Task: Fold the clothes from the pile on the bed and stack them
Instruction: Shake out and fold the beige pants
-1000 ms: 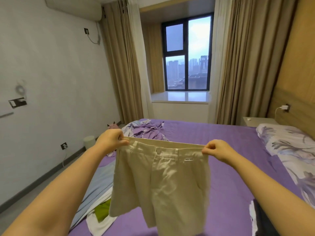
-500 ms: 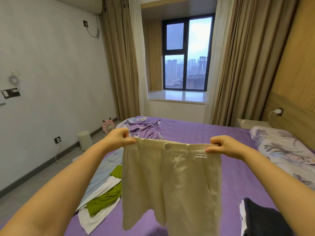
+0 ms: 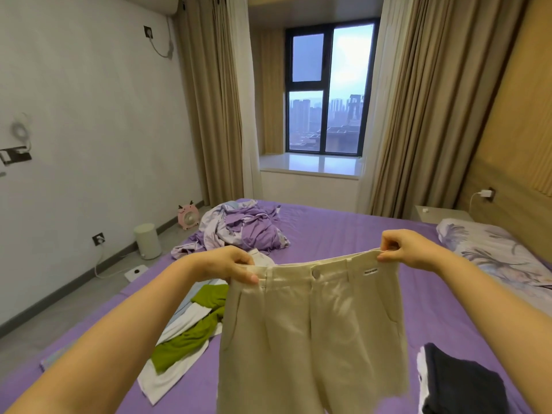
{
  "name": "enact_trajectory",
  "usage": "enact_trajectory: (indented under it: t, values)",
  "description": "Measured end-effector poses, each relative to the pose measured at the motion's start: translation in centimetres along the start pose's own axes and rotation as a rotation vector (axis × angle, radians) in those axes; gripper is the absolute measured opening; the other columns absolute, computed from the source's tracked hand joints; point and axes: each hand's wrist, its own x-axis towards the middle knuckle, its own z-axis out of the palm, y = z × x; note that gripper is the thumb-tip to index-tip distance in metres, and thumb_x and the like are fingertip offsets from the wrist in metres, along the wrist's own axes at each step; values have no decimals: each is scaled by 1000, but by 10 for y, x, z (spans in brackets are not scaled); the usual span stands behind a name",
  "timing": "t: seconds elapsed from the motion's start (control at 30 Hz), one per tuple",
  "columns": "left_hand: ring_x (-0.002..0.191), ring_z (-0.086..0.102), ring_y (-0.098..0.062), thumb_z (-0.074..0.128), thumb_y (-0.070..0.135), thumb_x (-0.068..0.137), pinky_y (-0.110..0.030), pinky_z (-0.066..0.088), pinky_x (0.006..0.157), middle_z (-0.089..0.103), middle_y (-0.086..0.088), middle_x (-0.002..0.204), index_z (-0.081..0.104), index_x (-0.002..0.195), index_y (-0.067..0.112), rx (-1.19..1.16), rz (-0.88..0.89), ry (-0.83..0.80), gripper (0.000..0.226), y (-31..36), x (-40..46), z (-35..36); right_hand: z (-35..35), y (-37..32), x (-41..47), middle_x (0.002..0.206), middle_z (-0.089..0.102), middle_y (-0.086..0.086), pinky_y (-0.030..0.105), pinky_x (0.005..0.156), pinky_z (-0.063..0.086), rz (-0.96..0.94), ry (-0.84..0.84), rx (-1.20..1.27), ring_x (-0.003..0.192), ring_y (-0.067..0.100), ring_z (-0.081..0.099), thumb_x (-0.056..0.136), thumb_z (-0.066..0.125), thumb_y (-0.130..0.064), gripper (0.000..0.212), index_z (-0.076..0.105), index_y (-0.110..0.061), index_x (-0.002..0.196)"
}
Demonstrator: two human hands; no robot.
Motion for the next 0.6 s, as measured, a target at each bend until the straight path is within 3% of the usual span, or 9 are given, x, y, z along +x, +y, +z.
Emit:
enact_trajectory:
  t: [0.23, 0.33, 0.43, 0.6]
  values:
    - [61, 49, -3, 64, 26, 91, -16, 41, 53, 47, 1, 79, 40, 83, 17, -95, 10, 230, 26, -9, 14, 17, -2, 1, -1, 71, 59, -2, 22, 58, 41, 11, 52, -8, 65, 11, 50, 79, 76, -22, 17, 62, -14, 74]
    - [76, 61, -7, 71, 32, 85, -18, 49, 61, 59, 0, 92, 50, 98, 13, -181, 39, 253, 30, -11, 17, 24, -4, 1, -2, 74, 61, -1, 22, 60, 43, 23, 81, 12, 67, 11, 53, 79, 76, -20, 15, 63, -14, 77]
    - [97, 65, -15, 72, 36, 82, -29, 56, 81, 63, -5, 111, 56, 115, 17, -290, 77, 260, 41, -5, 21, 29, -6, 1, -1, 78, 63, 2, 28, 65, 48, 48, 92, 61, 71, 14, 56, 79, 76, -19, 14, 63, -14, 80]
    - [89, 67, -19, 70, 40, 82, -36, 57, 81, 67, -11, 106, 60, 112, 12, -330, 87, 292, 43, 7, 26, 17, -6, 3, 4, 79, 64, 1, 25, 65, 48, 54, 94, 34, 73, 15, 57, 81, 75, -19, 12, 63, -14, 80]
